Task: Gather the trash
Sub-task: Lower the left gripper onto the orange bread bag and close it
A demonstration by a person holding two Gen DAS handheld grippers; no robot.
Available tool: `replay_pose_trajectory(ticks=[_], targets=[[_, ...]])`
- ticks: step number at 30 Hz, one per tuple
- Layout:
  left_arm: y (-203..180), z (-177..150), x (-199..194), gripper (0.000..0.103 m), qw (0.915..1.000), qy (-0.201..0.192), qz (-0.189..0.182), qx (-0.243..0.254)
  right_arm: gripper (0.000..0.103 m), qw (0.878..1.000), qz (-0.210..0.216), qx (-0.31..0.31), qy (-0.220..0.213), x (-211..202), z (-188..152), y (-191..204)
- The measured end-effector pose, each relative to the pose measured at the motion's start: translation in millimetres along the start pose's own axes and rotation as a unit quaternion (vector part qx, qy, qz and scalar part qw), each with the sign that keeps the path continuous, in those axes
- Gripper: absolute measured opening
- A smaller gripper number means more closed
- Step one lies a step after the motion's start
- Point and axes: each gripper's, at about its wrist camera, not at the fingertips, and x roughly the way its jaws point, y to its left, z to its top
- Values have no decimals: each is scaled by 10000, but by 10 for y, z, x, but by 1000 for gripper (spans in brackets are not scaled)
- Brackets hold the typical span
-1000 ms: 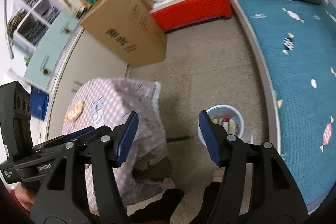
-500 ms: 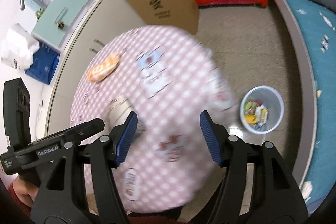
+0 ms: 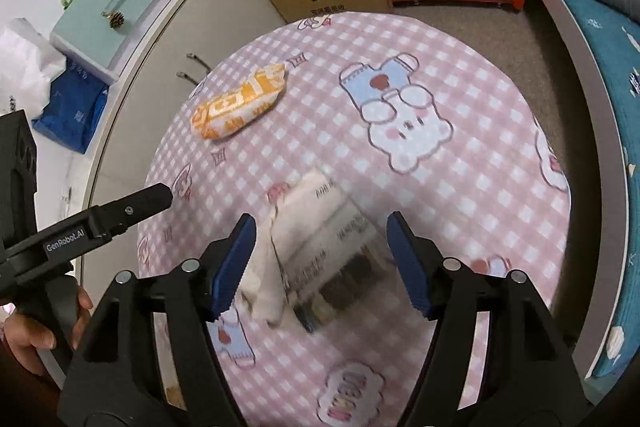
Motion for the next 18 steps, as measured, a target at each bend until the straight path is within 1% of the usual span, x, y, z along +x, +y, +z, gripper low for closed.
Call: replay_pose_trajectory(ticks=[5, 10, 14, 18], targets=[[2, 307, 172, 74, 9993, -192, -42, 320, 68, 9999, -85, 140, -57, 202, 208, 40], [-52, 585, 428, 74, 9968, -307, 93, 739, 68, 9996, -153, 218, -66, 374, 348, 13], [-102, 703, 566, 74, 9941, -419, 205, 976, 68, 9994, -183, 282, -56, 504, 400, -7], [-129, 760, 722, 74, 9930, -403, 243, 1080, 69, 9993, -182, 333, -25, 607, 414, -43]])
